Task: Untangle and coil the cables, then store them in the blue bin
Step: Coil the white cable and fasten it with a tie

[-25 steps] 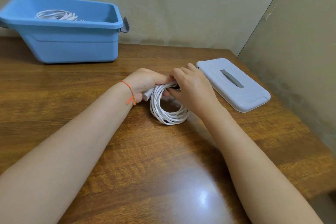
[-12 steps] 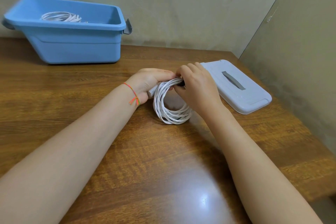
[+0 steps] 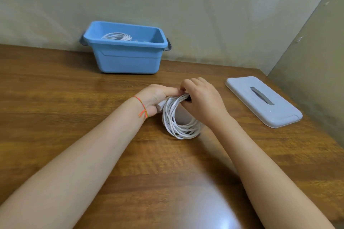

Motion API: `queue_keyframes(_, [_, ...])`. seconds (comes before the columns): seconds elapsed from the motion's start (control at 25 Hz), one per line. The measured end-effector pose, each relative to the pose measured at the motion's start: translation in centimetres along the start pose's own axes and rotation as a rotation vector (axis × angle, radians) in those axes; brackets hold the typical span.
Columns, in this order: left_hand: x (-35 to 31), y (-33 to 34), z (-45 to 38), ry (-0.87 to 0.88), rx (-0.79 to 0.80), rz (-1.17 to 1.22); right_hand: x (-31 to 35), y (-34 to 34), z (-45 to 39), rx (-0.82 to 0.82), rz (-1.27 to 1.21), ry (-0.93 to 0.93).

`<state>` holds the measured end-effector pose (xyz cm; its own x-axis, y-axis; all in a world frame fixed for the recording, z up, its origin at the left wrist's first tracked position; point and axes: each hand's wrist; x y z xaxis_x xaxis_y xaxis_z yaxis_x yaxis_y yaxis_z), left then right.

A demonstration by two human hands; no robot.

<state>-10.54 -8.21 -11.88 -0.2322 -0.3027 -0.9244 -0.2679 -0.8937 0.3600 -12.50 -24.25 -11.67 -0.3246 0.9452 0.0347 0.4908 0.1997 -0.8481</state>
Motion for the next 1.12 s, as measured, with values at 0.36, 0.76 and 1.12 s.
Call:
queue_keyframes(0.36, [-1.3, -4.8, 7.4, 0.208, -0.049, -0.309, 7.6, -1.2, -0.3, 0.196, -0.118, 0.032])
queue_keyframes(0.76, [0.1, -6.8, 9.7, 0.327, -0.278, -0.472, 10.4, -2.8, 0.3, 0.378, -0.108, 0.110])
queue_keyframes(1.12, [0.1, -6.8, 9.3, 0.313, -0.233, -0.607, 8.5, -2.0, 1.2, 0.227, -0.493, 0.254])
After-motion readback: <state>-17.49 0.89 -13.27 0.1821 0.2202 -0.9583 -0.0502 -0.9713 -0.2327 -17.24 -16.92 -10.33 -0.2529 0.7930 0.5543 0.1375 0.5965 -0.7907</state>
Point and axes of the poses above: each hand's wrist, its own z-axis away from the middle knuckle, its own y-axis out of the palm, x = y × z, and after that the axes turned 10 degrees about y, right-handed
